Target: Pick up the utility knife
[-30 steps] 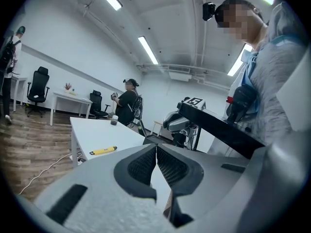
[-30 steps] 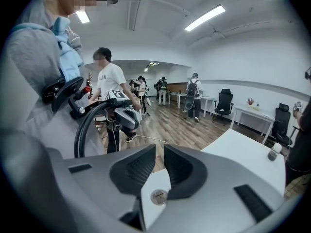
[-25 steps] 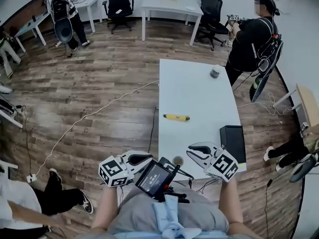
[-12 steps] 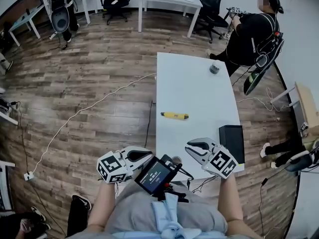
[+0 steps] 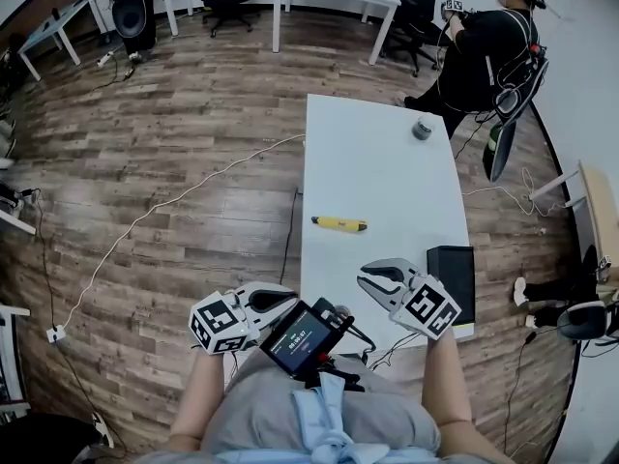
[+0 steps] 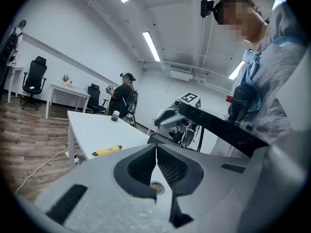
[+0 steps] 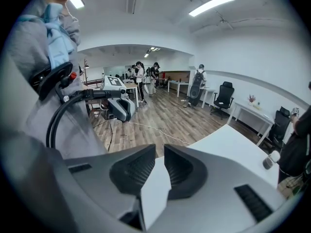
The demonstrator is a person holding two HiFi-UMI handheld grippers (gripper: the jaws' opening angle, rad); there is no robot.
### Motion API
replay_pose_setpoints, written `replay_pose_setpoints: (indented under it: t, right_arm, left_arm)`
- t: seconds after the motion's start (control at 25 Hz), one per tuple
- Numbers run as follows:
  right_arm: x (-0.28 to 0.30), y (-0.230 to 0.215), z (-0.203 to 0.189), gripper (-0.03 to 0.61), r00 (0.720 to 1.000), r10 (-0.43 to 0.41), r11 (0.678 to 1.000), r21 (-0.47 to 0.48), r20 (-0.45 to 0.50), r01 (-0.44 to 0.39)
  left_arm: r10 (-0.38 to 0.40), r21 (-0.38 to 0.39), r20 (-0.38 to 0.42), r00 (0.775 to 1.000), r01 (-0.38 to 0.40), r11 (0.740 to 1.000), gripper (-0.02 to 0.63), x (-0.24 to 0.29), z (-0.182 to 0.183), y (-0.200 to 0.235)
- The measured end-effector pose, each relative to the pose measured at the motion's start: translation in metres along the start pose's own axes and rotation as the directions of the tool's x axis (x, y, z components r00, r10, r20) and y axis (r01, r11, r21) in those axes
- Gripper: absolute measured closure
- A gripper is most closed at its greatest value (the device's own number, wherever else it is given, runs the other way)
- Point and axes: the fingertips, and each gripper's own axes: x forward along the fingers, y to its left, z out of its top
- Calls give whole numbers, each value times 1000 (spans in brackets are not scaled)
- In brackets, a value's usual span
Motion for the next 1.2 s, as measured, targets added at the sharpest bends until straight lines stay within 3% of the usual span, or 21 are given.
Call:
replay_pose_setpoints:
  t: [0.48,0.72,1.2]
  right_arm:
    - [25,-25,-3,540,1000,15,1000,12,-22,-14]
    - [37,-41,-7,502,1000,-6,1000,18,-28,7]
    - [61,-71,-55,477,992,-36,999,5,-119,37]
  left_arm:
    - [10,-27,-14,1000,-10,1000,595,-1,-3,20]
    - [34,-41,-15,999,-34,999,595,-7,-5,30]
    - [45,-72,-45,998,-48,996,595,-9,-18,34]
